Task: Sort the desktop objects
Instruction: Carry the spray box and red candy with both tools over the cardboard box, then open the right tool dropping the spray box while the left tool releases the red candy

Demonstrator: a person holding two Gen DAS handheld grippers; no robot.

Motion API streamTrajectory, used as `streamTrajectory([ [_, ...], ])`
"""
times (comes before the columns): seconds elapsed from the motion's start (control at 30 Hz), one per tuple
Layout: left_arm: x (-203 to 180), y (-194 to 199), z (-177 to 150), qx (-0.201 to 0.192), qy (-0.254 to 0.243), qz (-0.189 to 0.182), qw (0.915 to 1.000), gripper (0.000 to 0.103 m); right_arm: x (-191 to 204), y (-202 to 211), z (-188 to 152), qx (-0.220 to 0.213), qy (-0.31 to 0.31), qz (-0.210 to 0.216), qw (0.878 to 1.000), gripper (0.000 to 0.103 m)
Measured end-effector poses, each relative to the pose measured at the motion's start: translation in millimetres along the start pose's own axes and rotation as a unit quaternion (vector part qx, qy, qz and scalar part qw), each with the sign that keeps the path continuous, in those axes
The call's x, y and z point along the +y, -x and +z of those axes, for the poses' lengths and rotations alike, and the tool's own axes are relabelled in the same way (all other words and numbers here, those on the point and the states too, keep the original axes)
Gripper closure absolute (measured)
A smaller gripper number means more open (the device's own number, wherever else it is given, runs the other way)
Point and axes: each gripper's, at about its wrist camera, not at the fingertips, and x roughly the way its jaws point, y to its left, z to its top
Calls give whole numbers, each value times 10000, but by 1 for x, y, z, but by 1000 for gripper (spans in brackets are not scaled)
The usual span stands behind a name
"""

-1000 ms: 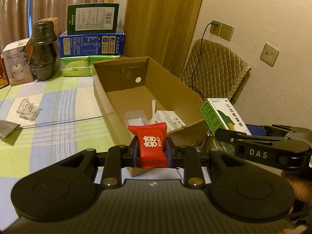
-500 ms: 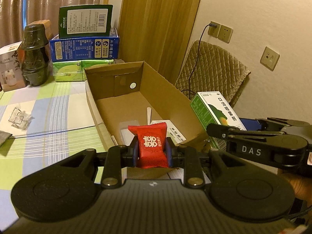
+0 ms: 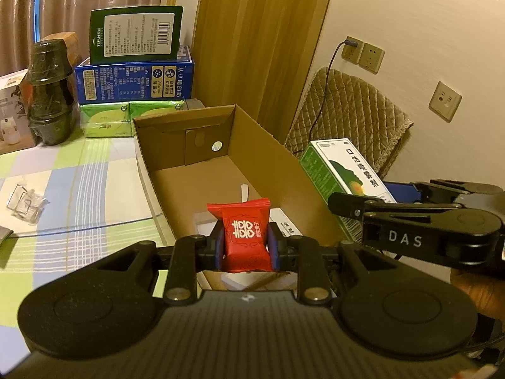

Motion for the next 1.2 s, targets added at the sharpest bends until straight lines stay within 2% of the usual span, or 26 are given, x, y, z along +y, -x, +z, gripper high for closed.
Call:
streamTrajectory([
  [0.63,14,-34,14,149,101,-75,9998,80,-3,-37,21,154,110,16,9998,50],
  [1.17,20,-59,16,160,24,-82,9998,80,-5,-65,25,303,81,23,9995,50],
  [1.2,21,-60,16,150,15,-77,9999,71,-5,-67,25,314,70,27,9995,50],
])
